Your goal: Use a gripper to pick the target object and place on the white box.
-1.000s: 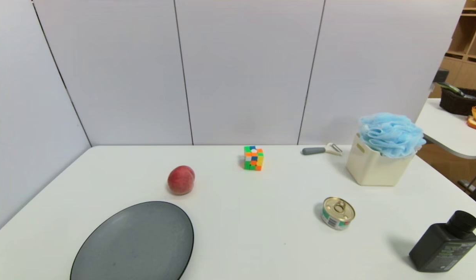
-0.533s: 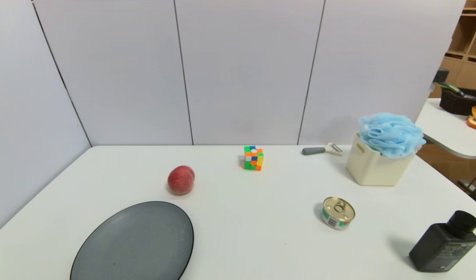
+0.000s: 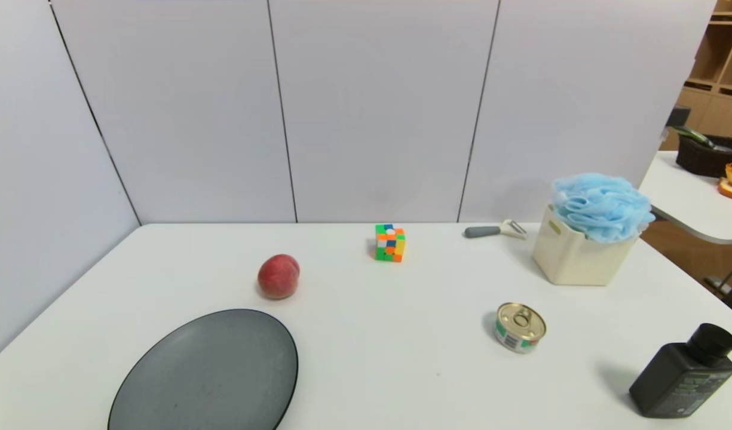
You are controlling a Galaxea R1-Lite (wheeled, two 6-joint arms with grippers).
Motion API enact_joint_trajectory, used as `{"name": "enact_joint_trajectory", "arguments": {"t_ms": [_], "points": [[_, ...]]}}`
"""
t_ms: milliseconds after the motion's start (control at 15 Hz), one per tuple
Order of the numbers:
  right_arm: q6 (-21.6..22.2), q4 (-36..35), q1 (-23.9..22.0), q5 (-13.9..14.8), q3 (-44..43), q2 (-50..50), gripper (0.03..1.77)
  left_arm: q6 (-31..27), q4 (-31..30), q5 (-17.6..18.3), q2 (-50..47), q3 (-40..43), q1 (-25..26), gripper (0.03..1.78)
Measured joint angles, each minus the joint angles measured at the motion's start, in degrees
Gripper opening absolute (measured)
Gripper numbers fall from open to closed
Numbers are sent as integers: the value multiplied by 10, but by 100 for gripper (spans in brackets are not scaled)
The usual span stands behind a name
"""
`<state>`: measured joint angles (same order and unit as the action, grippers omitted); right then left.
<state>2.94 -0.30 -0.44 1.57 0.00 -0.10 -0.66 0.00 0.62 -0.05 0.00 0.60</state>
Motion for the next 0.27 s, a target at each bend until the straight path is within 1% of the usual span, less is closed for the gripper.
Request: {"name": "enact_joint_trajectory", "arguments": {"t_ms": [267], "points": [[1,0,0,0,0,0,169,0,0,0,0,0,0,169]]}}
